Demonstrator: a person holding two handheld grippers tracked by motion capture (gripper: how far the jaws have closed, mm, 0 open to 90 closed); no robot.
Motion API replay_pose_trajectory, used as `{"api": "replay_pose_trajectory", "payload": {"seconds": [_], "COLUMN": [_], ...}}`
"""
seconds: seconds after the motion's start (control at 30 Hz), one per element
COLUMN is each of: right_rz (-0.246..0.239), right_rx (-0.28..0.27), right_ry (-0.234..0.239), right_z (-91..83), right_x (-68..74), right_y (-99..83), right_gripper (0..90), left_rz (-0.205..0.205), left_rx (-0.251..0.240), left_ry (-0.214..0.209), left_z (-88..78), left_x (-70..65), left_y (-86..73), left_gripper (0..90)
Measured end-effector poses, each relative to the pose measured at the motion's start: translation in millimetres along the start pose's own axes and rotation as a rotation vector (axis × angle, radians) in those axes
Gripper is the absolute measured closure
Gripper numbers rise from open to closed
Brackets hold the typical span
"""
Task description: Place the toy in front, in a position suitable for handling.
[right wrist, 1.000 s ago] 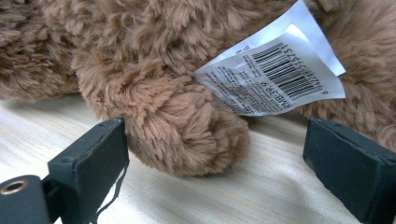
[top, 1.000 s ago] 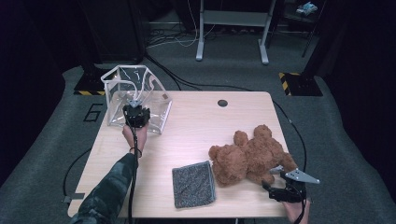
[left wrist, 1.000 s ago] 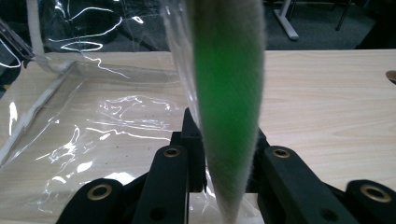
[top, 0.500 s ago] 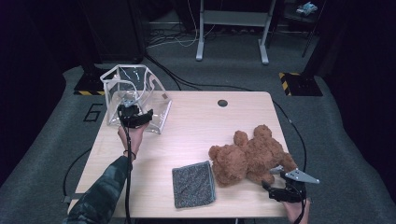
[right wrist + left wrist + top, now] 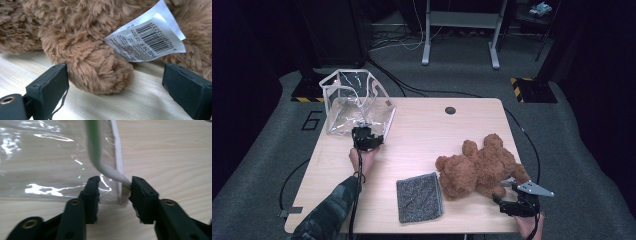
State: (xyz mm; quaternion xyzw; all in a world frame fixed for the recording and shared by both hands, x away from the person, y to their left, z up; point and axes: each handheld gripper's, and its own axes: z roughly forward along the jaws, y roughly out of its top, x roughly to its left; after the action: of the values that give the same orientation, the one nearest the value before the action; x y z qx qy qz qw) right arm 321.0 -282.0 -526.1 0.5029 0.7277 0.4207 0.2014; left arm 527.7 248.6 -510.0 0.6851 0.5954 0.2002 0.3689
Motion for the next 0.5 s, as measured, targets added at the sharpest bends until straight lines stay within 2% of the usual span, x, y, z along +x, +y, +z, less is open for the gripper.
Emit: {"api": "replay_pose_trajectory", "payload": {"seconds": [0.03,0.07,0.1,0.2,0.23,0.43,0.5], "right_rz": [0.000,0.002,0.001,0.005,0.004,0.003,0.002], "right_rx": [0.000,0.000,-0.001,0.000,0.000,-0.002,-0.001], "right_ry": [0.000,0.002,0.002,0.002,0.002,0.000,0.001], "right_z": [0.0,0.1,0.1,0.2,0.3,0.1,0.1], "right_x": [0.0,-0.1,-0.2,0.1,-0.1,-0.3,-0.3], "right_y": [0.0,0.1,0.1,0.2,0.2,0.0,0.1], "right_gripper": [6.2,6.3,6.3,6.4,6.4,6.4,6.4], "left_rz": [0.000,0.020,0.025,0.017,-0.008,-0.028,-0.001], "left_rx": [0.000,-0.009,-0.014,-0.010,-0.012,0.002,-0.010], "left_ry": [0.000,0.022,0.022,0.017,0.020,0.022,0.043], "left_z": [0.0,6.0,7.2,11.7,13.6,21.7,24.2], "left_x": [0.0,-6.7,-7.4,-6.5,-6.9,0.1,-2.4], "left_y": [0.0,-0.4,0.0,4.7,7.2,17.2,18.0], "left_gripper": [63.8,66.4,66.8,68.0,68.4,68.6,68.4]}}
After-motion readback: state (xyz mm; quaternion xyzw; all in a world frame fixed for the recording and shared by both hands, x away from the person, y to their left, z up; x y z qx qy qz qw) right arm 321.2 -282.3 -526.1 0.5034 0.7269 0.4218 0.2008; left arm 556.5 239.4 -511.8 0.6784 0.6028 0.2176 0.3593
